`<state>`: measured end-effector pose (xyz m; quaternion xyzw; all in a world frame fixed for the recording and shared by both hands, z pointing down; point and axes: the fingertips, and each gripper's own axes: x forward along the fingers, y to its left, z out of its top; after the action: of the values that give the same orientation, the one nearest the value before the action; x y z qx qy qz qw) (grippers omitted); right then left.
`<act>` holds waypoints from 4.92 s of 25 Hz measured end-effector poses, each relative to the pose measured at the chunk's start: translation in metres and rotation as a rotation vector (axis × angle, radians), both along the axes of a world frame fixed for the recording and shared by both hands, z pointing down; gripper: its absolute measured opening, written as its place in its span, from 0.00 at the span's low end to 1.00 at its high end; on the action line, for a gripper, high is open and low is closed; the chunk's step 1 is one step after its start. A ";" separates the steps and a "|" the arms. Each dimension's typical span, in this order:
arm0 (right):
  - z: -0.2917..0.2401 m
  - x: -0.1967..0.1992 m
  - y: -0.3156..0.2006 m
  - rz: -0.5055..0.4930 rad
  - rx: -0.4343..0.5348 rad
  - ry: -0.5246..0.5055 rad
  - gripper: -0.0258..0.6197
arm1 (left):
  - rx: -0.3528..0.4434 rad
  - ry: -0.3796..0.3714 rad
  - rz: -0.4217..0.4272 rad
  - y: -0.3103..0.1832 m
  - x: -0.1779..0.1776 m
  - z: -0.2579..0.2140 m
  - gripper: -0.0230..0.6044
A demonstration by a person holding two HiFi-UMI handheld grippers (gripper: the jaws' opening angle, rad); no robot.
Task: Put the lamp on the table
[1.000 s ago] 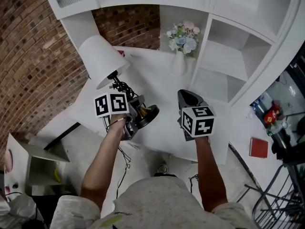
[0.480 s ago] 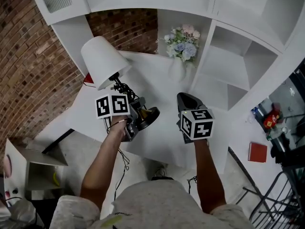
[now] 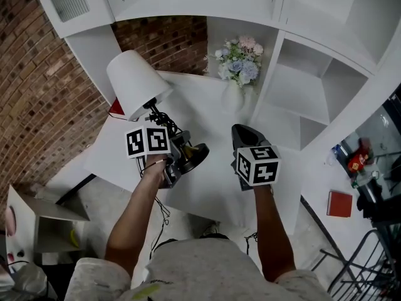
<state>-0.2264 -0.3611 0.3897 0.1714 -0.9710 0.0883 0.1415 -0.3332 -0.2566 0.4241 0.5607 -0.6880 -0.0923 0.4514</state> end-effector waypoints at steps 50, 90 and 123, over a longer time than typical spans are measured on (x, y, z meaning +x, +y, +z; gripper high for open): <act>-0.021 0.021 0.042 0.484 0.079 0.079 0.05 | 0.042 -0.141 0.613 -0.024 -0.007 0.013 0.15; 0.020 0.186 0.144 0.962 -0.001 0.067 0.05 | 0.290 -0.434 1.120 -0.015 0.184 0.058 0.15; 0.064 0.252 0.066 0.905 -0.049 0.145 0.05 | 0.467 -0.623 1.091 -0.121 0.279 0.070 0.14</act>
<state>0.0255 -0.2953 0.4540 0.5805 -0.7837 0.1520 0.1604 -0.0544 -0.3776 0.4945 0.9116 -0.3659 0.1691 0.0804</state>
